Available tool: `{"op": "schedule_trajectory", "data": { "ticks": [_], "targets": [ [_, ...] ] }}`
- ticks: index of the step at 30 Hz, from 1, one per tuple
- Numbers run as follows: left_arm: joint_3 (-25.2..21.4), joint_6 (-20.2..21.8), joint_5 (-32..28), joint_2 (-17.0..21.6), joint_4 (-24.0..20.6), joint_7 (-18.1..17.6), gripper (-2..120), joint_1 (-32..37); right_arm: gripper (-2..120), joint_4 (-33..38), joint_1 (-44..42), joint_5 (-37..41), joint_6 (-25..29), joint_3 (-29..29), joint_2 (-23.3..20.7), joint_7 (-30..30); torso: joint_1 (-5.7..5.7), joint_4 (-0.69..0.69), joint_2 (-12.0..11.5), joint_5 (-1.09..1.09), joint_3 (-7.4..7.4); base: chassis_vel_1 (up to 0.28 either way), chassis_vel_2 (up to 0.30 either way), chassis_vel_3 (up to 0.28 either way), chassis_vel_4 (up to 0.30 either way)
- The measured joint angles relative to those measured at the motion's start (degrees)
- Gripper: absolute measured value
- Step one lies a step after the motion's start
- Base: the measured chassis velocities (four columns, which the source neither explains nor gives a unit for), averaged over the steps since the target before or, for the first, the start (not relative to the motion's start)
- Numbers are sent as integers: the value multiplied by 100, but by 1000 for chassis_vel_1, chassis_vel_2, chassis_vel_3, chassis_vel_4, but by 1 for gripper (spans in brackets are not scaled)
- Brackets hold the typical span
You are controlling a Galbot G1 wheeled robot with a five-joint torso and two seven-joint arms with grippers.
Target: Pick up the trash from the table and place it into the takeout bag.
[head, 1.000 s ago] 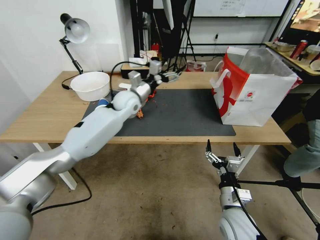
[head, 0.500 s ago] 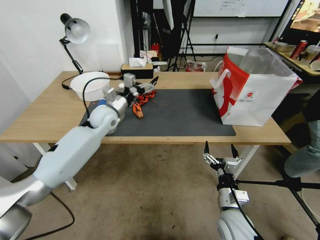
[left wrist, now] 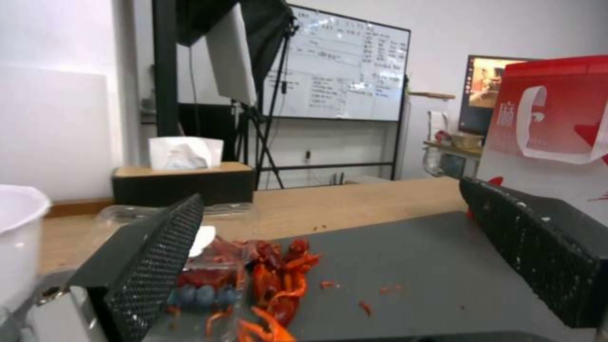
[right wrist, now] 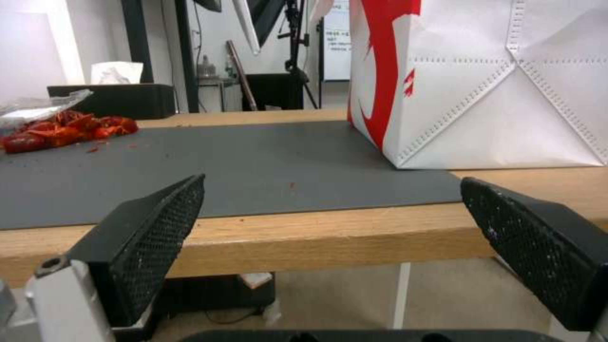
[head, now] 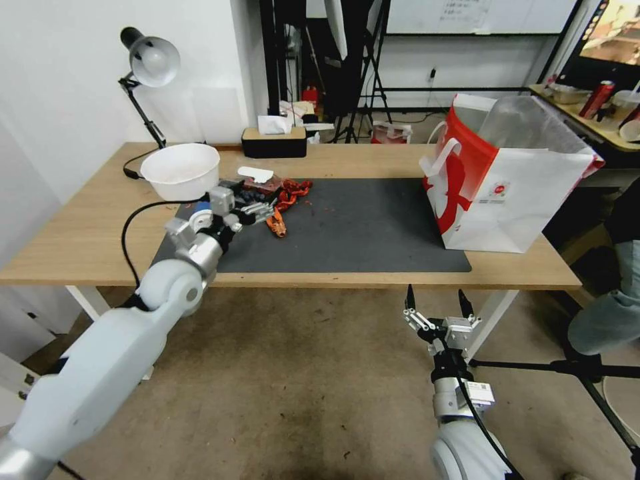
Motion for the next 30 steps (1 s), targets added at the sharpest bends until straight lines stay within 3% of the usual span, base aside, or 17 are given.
{"op": "schedule_trajectory", "data": {
  "ticks": [5,15,30],
  "targets": [
    [-423,-17,157,-65,-277,-83,100,493,100,-5,-2,1,8,-18,6,-2,0,0,0,0,0,0,0,0,0],
    [-1389,-241,1057,-487,-805,-86,100,2012,100,-26,19,2,18,-69,49,-7,0,0,0,-1,0,0,0,0,0],
    [-2089,-497,1540,-1093,-1126,-168,100,3174,100,-42,14,8,19,-104,59,-5,1,0,-1,-1,0,0,0,0,0]
  ]
}}
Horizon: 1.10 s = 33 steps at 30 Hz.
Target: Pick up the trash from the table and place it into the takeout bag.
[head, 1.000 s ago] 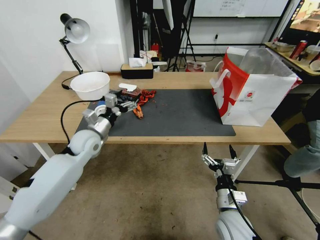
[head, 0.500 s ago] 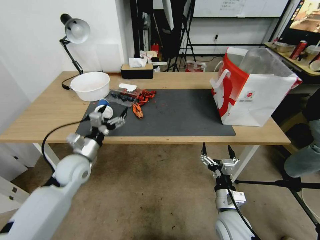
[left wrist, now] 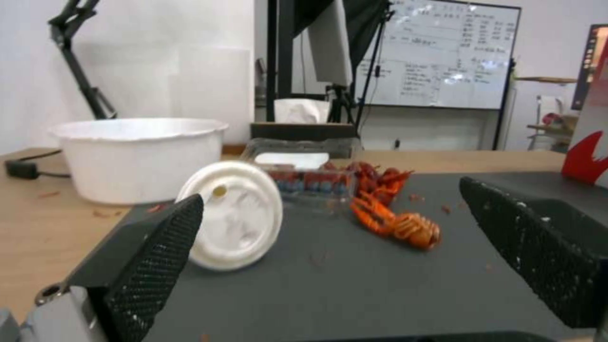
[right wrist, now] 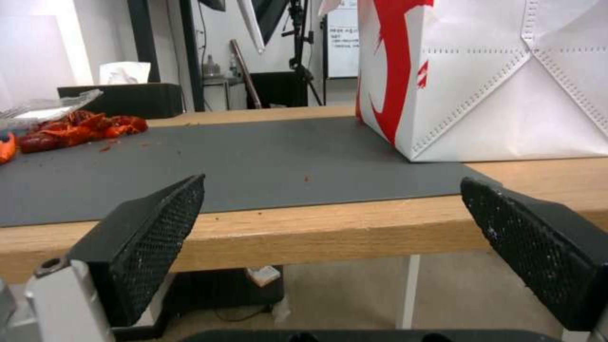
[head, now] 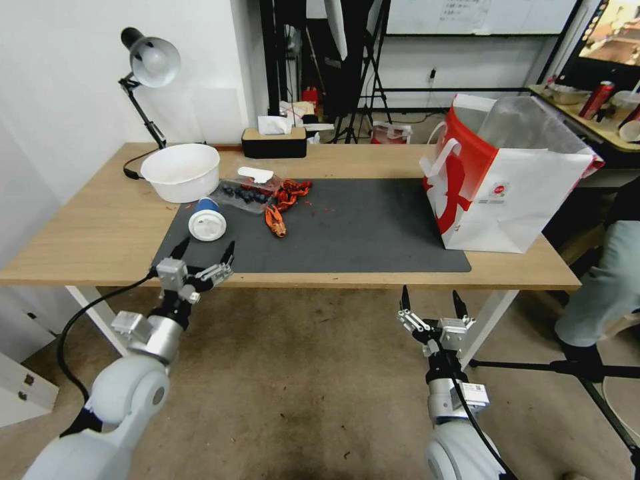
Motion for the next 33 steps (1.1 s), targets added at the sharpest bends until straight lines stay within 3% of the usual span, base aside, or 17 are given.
{"op": "schedule_trajectory", "data": {
  "ticks": [7,17,27,30,33],
  "targets": [
    [-114,-310,183,-258,53,17,100,499,100,-17,-2,6,11,-31,-4,1,0,1,0,0,0,0,0,0,0],
    [-122,-424,301,-369,226,24,100,541,100,-55,32,16,17,-69,-18,2,0,1,0,0,0,0,0,0,0],
    [176,15,370,-242,177,-309,100,60,100,-61,34,24,30,-71,-15,5,0,0,0,0,1,0,0,0,0],
    [292,269,367,-172,165,-506,100,-143,100,-65,34,24,32,-71,-12,5,0,0,0,0,1,0,0,0,0],
    [429,741,317,-72,165,-982,100,-415,100,-66,37,24,32,-81,-5,5,0,0,0,0,1,0,0,0,0]
  ]
}}
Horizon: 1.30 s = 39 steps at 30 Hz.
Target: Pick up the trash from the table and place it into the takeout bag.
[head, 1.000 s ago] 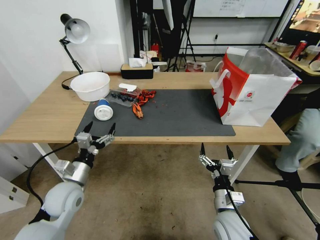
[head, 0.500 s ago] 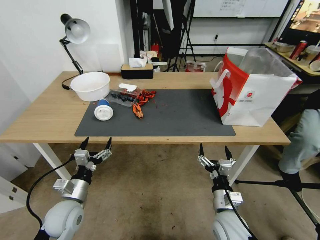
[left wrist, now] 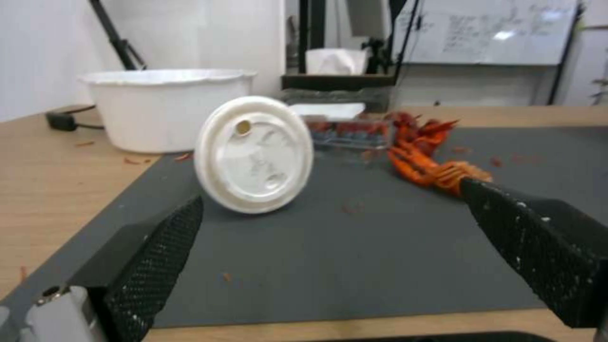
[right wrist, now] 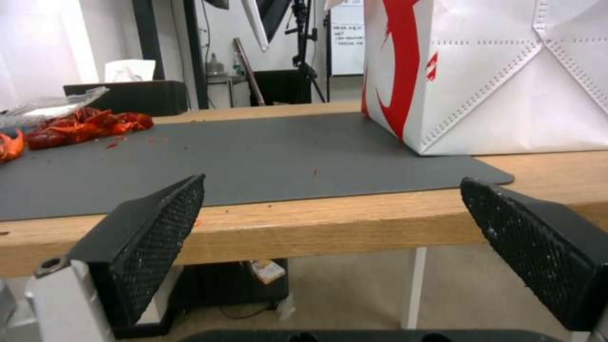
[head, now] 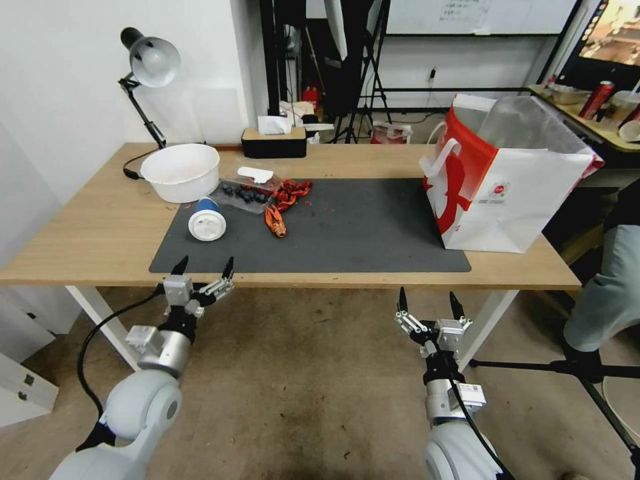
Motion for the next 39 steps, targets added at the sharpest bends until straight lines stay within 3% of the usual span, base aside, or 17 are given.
{"op": "schedule_trajectory", "data": {
  "ticks": [12,22,39],
  "targets": [
    [456,996,-625,367,317,-1042,100,-1059,100,-14,22,-60,-26,-35,73,-2,0,0,0,-1,0,0,0,0,0],
    [767,1400,-1156,538,779,-1319,100,-2038,100,-11,49,-70,-47,8,118,4,0,0,0,-1,0,0,0,0,0],
    [1031,1657,-1501,501,1333,-1443,100,-2668,100,-56,99,-107,-70,-6,184,8,0,0,0,0,-1,0,0,0,0]
  ]
}}
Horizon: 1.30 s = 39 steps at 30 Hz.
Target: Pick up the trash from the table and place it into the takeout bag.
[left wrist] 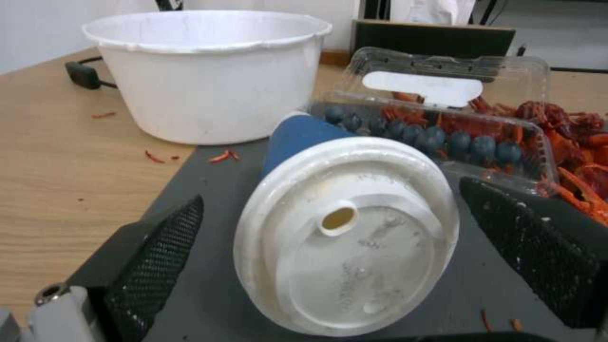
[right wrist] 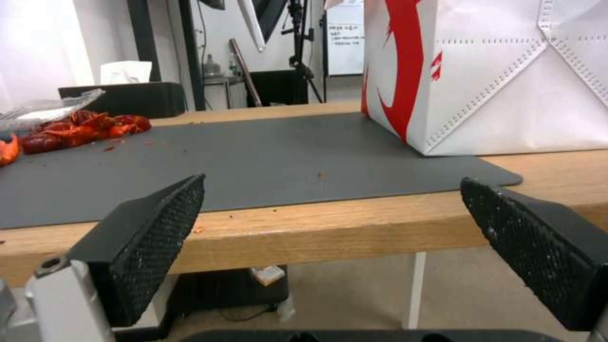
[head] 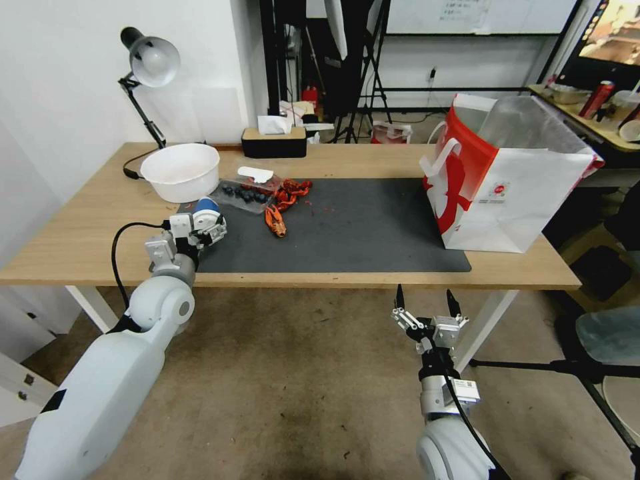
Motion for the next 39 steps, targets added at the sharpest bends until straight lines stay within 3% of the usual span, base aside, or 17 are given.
{"op": "schedule_trajectory", "data": {
  "ticks": [14,18,20,29,32,35,36,38,39],
  "targets": [
    [101,154,-263,-85,223,-86,99,-211,100,-50,17,-11,-2,-9,15,0,0,-1,0,0,0,0,0,0,0],
    [118,171,-281,-89,274,-94,93,-246,100,-65,19,-11,-1,-9,15,0,0,0,0,0,0,0,0,0,0],
    [120,172,-283,-95,297,-94,81,-258,100,-75,20,-11,2,-8,15,0,0,0,1,0,0,0,0,0,0],
    [122,154,-222,-82,305,-7,64,-226,100,-94,27,-11,8,-6,23,0,0,0,1,1,0,0,0,0,0],
    [112,68,-94,-50,291,129,61,-176,100,-95,27,-11,9,-6,26,1,0,0,1,0,0,0,0,0,0],
    [86,-392,250,55,271,756,61,-72,100,-108,32,-11,13,-6,28,2,0,0,1,0,0,0,0,0,0],
    [86,-392,250,55,271,756,61,-72,100,-108,32,-11,13,-6,28,2,0,0,1,0,0,0,0,0,0],
    [75,-703,307,119,264,1270,61,-53,100,-118,33,-18,15,-7,31,2,0,0,1,-1,0,0,0,0,0],
    [75,-703,307,119,264,1270,61,-53,100,-118,33,-18,15,-7,31,2,0,0,1,-1,0,0,0,0,0]
  ]
}}
